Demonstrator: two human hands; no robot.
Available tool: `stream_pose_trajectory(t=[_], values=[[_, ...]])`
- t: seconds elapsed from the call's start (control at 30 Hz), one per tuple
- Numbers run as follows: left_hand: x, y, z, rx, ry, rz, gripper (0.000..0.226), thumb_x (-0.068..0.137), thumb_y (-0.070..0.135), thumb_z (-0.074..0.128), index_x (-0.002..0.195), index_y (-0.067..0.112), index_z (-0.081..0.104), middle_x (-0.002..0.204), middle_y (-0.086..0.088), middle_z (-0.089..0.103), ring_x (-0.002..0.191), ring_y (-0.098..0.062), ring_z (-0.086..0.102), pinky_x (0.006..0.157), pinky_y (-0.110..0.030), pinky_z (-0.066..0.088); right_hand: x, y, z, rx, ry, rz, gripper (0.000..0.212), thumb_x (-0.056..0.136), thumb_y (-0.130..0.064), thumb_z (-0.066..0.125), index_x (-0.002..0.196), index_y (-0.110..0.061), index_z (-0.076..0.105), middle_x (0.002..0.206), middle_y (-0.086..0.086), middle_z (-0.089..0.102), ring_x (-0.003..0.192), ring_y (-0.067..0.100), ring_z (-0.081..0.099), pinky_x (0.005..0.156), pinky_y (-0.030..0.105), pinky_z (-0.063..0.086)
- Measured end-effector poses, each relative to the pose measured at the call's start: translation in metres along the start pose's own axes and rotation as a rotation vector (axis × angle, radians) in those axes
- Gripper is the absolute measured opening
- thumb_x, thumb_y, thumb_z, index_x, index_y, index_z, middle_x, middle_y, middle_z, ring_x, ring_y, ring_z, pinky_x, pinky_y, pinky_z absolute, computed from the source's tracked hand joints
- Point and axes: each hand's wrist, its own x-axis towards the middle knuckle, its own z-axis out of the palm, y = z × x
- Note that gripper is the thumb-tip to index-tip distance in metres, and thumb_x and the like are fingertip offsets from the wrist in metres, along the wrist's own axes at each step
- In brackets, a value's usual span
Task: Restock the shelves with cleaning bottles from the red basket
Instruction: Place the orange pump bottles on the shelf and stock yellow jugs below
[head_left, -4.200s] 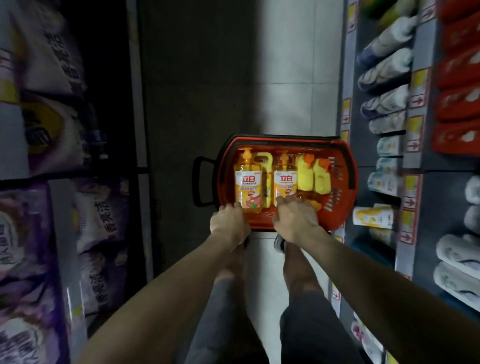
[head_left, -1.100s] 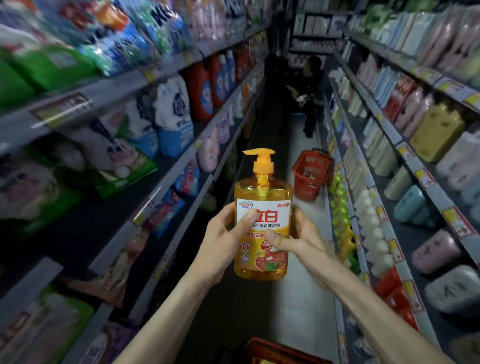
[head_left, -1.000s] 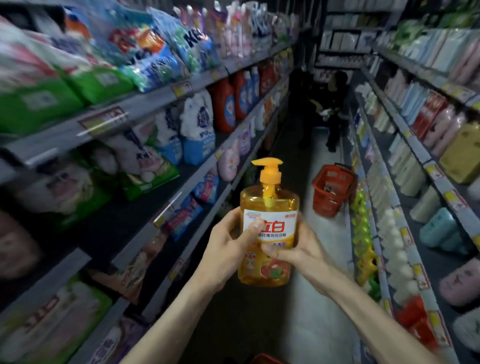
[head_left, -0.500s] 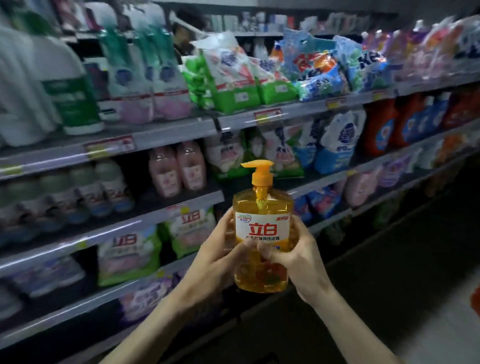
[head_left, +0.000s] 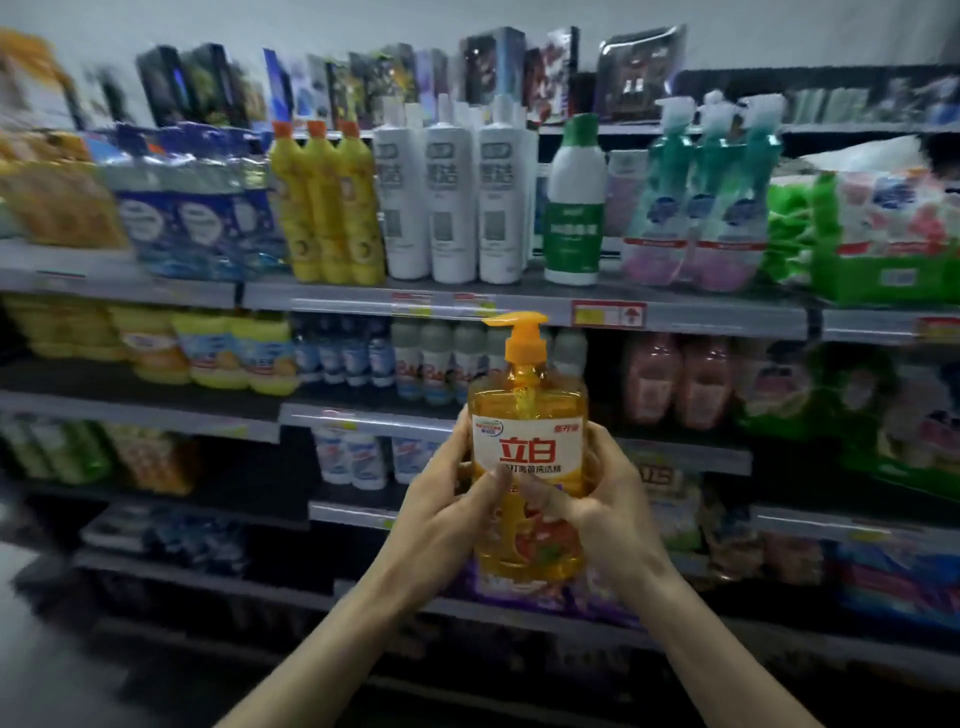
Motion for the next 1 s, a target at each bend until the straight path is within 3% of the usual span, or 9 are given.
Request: stream_pose_trajectory(t=[0.2,0.43,0.6,0.8,1.0], values=[[-0.032,-0.001,-0.128,0.052,0.155,0.007,0.052,0.109,0.030,0.058,0.158,0.028,0.042,0.139,-0.002,0.069,0.127,-0.022,0.068,0.103,-0.049,0.059,0.026,-0.013,0.136,0.079,-0.155,-0.010,0.068,0.076,-0.027,0.092,0.135,-0.022,0.059,0.119,-0.006,0.078,0.109,0.014,0.076,0.086,0.039,0.065],[-0.070,0.002,-0.274,0.135,0.331,0.037,0.051,0.109,0.027,0.056,0.157,0.036,0.042,0.139,0.003,0.070,0.127,-0.019,0.068,0.105,-0.050,0.057,0.049,-0.040,0.293,0.117,-0.277,-0.067,0.074,0.068,-0.039,0.094,0.133,-0.026,0.060,0.115,-0.006,0.079,0.103,0.012,0.077,0.078,0.038,0.066],[-0.084,0.003,-0.365,0.182,0.438,0.046,0.056,0.106,0.043,0.059,0.157,0.047,0.038,0.145,0.008,0.066,0.135,-0.017,0.062,0.110,-0.051,0.052,0.071,-0.059,0.391,0.169,-0.349,-0.103,0.078,0.068,-0.036,0.094,0.136,-0.023,0.058,0.111,-0.005,0.080,0.098,0.014,0.079,0.073,0.038,0.067],[-0.075,-0.003,-0.457,0.209,0.517,0.047,0.058,0.105,0.041,0.058,0.160,0.040,0.038,0.143,0.006,0.067,0.132,-0.017,0.064,0.109,-0.050,0.054,0.118,-0.069,0.487,0.185,-0.426,-0.128,0.087,0.064,-0.040,0.096,0.140,-0.024,0.056,0.113,-0.004,0.080,0.101,0.017,0.078,0.079,0.048,0.066],[-0.041,-0.026,-0.537,0.217,0.587,0.041,0.054,0.107,0.038,0.059,0.157,0.046,0.040,0.137,0.012,0.070,0.127,-0.013,0.067,0.102,-0.043,0.060,0.182,-0.064,0.566,0.197,-0.483,-0.182,0.081,0.065,-0.042,0.093,0.136,-0.029,0.057,0.112,-0.007,0.079,0.100,0.013,0.078,0.075,0.039,0.067]])
